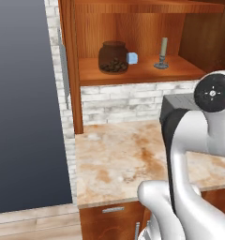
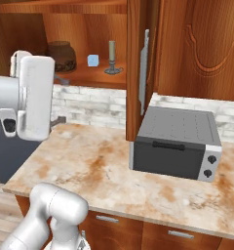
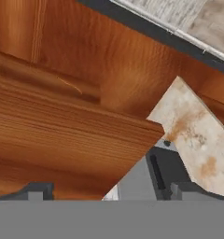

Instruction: Pick the jar and candle from the dining table and place them in the open cabinet. Close the cabinet after placing the objects.

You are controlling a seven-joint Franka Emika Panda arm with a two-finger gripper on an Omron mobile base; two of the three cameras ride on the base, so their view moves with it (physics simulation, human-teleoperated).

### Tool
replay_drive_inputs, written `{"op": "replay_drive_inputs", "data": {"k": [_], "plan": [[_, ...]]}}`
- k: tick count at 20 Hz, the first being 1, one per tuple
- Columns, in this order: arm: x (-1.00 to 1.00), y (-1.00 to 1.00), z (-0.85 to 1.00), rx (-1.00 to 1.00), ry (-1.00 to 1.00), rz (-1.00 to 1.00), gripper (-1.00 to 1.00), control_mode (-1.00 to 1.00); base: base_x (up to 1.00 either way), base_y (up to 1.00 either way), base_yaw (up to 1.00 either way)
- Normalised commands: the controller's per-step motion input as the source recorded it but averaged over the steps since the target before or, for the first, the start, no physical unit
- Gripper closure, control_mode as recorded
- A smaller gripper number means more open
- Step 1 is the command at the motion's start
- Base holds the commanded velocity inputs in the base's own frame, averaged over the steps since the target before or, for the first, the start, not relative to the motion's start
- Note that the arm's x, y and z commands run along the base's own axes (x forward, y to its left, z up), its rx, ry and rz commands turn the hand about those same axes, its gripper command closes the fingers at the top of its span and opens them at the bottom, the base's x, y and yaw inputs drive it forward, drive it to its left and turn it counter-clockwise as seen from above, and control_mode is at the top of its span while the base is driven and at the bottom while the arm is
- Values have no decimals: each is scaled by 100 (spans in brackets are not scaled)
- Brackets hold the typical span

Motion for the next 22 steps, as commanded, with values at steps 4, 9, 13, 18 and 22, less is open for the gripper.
{"op": "replay_drive_inputs", "data": {"k": [4,9,13,18,22], "plan": [[-51,-16,1,9,-18,-3,-100,-100,0,0,0],[-55,-25,-1,5,-19,0,-100,-100,0,0,0],[-62,-23,-2,12,-14,-2,-100,-100,0,0,0],[-60,-21,0,16,-1,0,-100,-100,0,0,0],[-52,-21,0,13,-1,0,-100,-100,0,0,0]]}}
